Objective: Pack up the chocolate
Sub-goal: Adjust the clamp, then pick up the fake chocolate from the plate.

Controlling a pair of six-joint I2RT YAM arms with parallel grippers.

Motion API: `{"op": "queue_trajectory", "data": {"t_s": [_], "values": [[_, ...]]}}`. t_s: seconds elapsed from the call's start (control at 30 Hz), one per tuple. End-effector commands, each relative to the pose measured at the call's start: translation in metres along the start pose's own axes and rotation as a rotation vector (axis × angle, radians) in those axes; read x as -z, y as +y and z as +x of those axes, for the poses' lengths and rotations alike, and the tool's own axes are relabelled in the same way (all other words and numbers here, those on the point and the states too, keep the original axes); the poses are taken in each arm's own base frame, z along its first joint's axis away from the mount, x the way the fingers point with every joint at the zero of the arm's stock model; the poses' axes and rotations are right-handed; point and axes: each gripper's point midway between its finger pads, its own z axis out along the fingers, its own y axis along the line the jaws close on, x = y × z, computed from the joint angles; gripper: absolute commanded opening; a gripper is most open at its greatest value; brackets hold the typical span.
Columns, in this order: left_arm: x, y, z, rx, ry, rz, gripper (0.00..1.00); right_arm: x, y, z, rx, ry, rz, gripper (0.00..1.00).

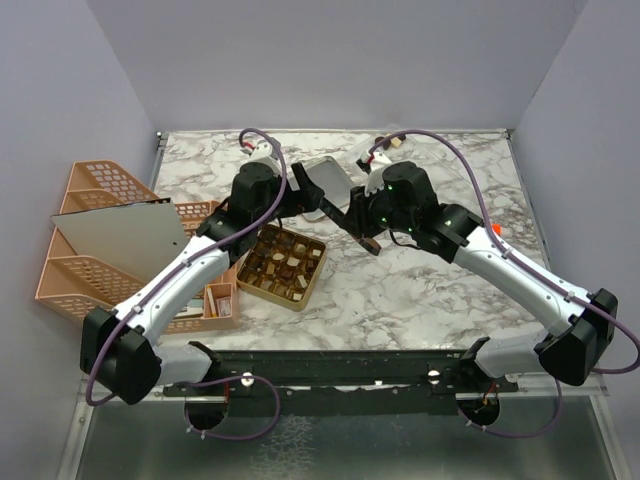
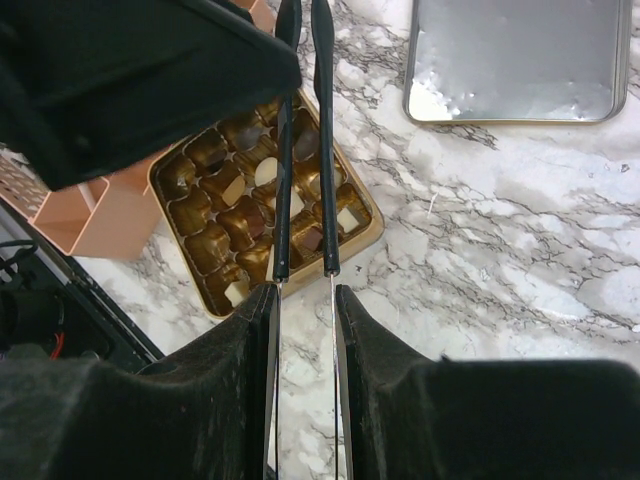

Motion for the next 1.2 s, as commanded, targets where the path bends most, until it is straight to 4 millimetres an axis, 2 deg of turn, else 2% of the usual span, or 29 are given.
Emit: {"op": "queue_trajectory", "data": {"t_s": [0.0, 0.1, 0.23, 0.47, 0.67, 0.8, 0.97, 1.17], "values": [[-0.008, 0.011, 0.021, -0.025, 0.092, -0.026, 0.85, 0.016, 0.005, -0.029, 0.004, -0.099, 0.004, 0.3], [-0.007, 0.018, 0.031, -0.032, 0.117, -0.047, 0.85, 0.016, -0.001, -0.028, -0.003, -0.099, 0.042, 0.3], [-0.005, 0.024, 0.029, -0.036, 0.091, -0.067, 0.84, 0.008, -0.005, -0.018, -0.013, -0.068, 0.051, 0.3], [0.006, 0.019, 0.012, -0.068, 0.029, -0.053, 0.9, -0.001, -0.008, -0.006, -0.026, -0.031, 0.062, 0.3], [0.026, 0.016, -0.001, -0.095, -0.032, -0.041, 0.94, -0.005, -0.021, -0.003, -0.031, 0.001, 0.14, 0.3], [0.043, 0.018, -0.006, -0.122, -0.066, -0.039, 0.97, -0.013, -0.035, -0.001, -0.016, 0.038, 0.217, 0.31], [0.065, 0.034, -0.007, -0.164, -0.106, -0.093, 0.99, -0.022, -0.057, -0.008, 0.002, 0.057, 0.318, 0.34], [0.086, 0.059, 0.003, -0.224, -0.143, -0.153, 0.99, -0.036, -0.103, -0.023, 0.0, 0.077, 0.434, 0.34]]}}
